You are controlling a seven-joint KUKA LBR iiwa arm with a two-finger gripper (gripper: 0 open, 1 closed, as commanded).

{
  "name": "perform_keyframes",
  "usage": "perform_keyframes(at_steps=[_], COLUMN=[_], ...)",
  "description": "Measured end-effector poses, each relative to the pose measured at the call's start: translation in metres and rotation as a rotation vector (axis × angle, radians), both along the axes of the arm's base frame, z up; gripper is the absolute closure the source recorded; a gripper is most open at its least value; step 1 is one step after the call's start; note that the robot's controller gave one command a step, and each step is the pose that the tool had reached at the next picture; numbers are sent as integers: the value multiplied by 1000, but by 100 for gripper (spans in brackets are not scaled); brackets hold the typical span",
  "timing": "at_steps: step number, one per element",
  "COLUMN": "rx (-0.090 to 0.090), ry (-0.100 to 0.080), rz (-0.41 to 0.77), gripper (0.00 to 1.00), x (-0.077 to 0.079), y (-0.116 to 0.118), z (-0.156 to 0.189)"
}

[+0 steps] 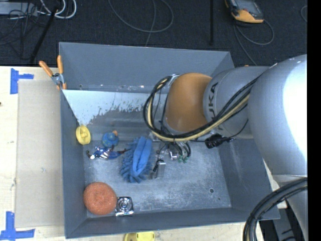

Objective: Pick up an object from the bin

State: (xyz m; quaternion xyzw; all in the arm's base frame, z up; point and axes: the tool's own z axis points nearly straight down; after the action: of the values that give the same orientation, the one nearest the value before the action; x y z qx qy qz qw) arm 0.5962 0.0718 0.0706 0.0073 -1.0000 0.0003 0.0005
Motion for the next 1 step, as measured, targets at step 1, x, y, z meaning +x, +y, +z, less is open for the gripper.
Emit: perform_keyframes(at_steps=[1], rx=[0], ry=[-2], rz=[26], gripper=[0], x=[2], y=[40], z=[0])
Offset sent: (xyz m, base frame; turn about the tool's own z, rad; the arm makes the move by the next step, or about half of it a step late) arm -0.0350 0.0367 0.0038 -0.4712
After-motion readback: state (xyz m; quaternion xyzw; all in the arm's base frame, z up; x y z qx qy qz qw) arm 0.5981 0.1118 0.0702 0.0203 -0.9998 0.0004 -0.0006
